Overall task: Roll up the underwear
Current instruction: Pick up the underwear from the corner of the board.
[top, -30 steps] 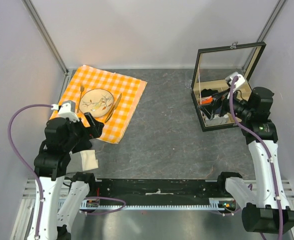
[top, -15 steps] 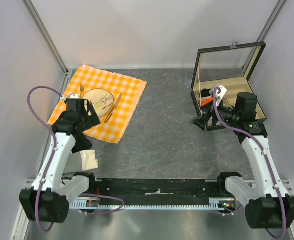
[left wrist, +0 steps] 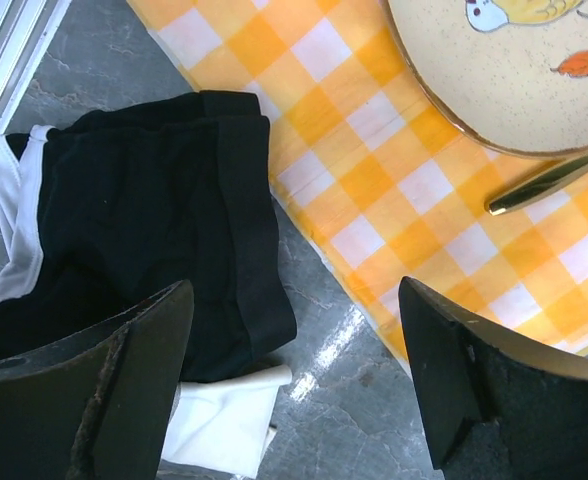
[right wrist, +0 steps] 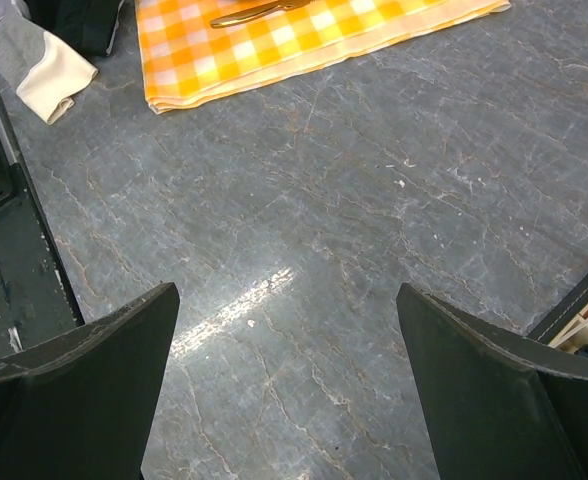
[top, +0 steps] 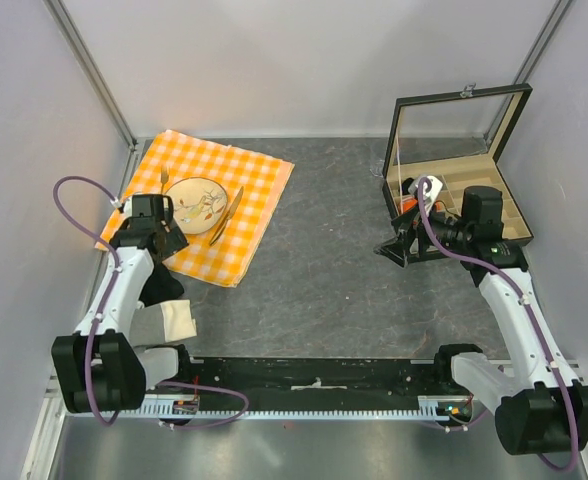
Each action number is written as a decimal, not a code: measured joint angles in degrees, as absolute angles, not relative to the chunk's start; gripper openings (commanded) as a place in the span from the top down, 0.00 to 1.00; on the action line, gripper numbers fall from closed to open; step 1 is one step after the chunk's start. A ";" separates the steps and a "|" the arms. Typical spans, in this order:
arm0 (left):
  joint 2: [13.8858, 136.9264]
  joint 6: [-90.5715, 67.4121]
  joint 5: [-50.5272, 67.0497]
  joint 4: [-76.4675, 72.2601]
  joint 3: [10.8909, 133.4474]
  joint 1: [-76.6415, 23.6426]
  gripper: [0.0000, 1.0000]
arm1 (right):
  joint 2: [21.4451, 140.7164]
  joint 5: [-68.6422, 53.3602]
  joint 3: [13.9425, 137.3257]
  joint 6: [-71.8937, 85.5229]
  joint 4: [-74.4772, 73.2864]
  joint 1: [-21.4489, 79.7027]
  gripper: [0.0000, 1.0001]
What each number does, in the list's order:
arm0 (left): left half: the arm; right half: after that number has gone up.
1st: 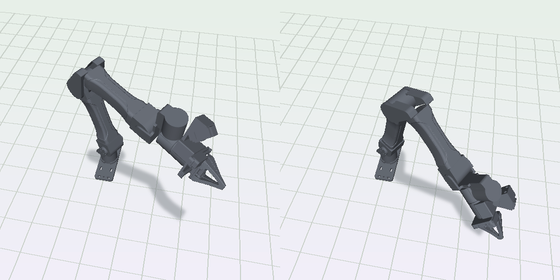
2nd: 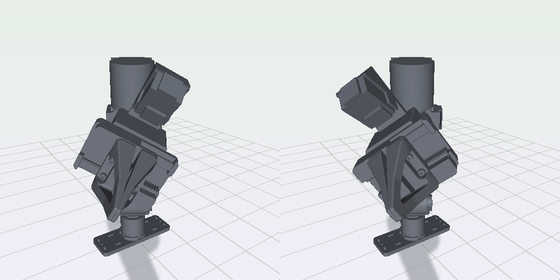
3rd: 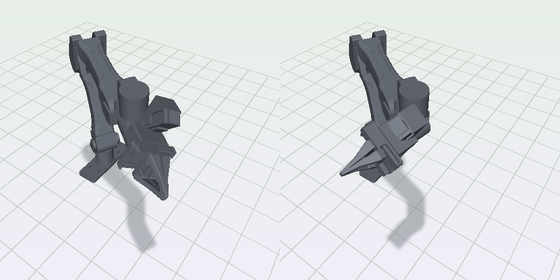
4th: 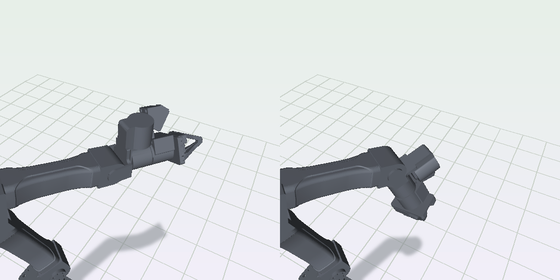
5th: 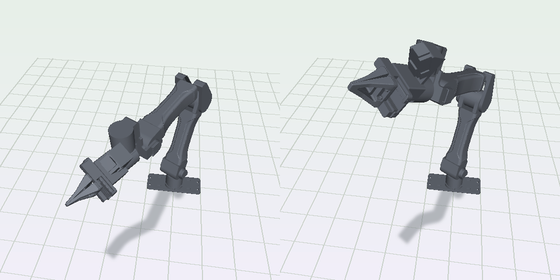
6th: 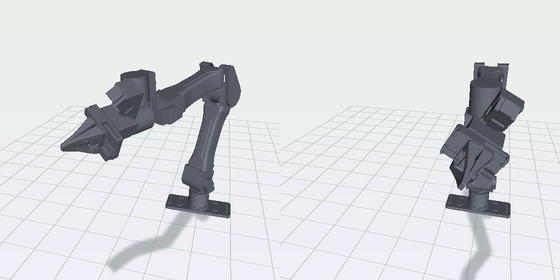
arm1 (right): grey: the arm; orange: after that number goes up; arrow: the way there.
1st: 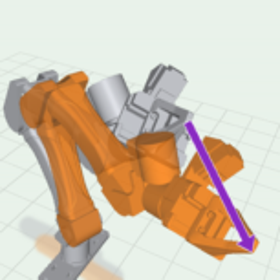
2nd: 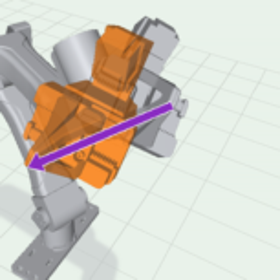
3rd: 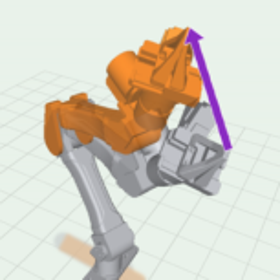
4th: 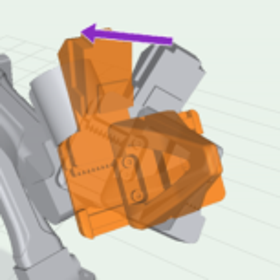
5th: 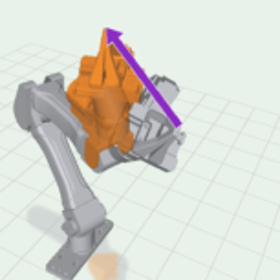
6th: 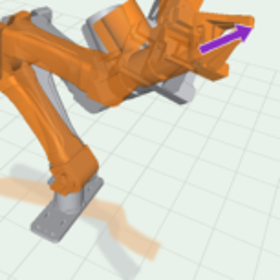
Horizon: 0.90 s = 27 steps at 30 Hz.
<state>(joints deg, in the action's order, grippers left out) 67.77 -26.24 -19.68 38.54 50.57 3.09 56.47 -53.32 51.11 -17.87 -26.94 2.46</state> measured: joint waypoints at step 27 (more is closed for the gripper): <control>74.50 -26.52 -21.78 34.13 49.74 9.91 0.98 | 56.86 -53.06 51.11 -18.70 -27.97 2.85 0.02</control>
<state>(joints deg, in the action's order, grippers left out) 74.50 -26.52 -21.78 34.13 49.74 9.91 56.86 -53.06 51.11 -18.70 -27.97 2.85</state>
